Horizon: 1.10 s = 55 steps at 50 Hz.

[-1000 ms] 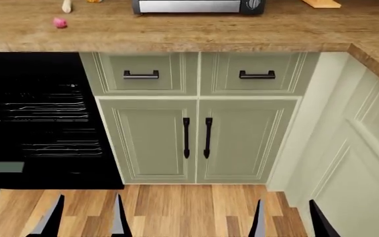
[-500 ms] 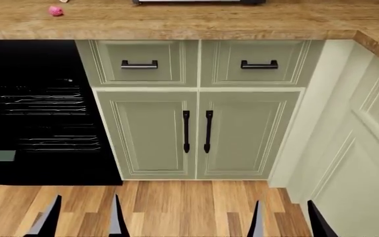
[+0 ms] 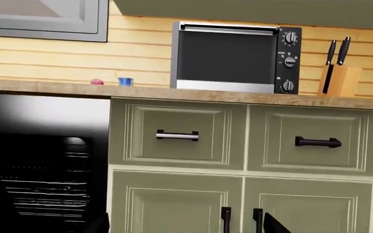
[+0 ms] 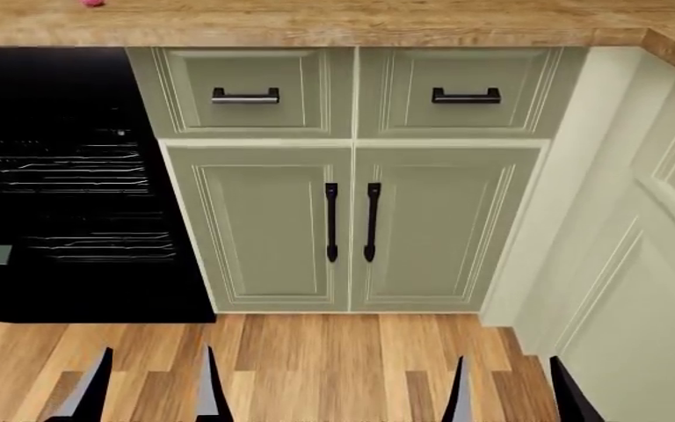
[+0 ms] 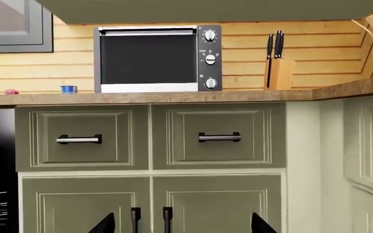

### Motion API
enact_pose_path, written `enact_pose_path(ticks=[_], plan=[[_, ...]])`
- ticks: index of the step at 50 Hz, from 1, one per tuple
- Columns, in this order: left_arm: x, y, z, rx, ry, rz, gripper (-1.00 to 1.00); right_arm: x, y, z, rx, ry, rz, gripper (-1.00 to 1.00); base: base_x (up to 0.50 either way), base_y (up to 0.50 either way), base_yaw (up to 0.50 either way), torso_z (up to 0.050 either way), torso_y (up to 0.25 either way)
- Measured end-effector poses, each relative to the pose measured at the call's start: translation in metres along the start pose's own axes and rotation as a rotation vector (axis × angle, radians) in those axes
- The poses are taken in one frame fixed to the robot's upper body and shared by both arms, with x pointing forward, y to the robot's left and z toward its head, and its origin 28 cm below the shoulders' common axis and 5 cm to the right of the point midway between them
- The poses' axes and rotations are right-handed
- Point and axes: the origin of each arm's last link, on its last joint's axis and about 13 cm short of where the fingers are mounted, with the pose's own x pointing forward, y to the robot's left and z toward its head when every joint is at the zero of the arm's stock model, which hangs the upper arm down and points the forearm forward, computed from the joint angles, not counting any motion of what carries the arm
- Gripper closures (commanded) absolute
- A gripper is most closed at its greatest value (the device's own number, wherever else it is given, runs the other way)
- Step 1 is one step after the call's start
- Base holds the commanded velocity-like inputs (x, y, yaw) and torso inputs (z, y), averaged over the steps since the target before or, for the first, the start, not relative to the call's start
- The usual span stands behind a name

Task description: Close the dishwasher door

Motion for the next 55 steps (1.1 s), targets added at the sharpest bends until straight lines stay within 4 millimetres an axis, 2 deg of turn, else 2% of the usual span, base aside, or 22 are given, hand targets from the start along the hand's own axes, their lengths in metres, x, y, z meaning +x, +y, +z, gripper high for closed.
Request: enact_pose_path(ticks=[55], plan=[[-0.0003, 0.0000, 0.0016, -0.002, -0.003, -0.005, -1.00, 0.0002, 0.0007, 0.0000, -0.005, -0.002, 0.004, -1.00, 0.00, 0.00, 0.00, -0.050, 0.171]])
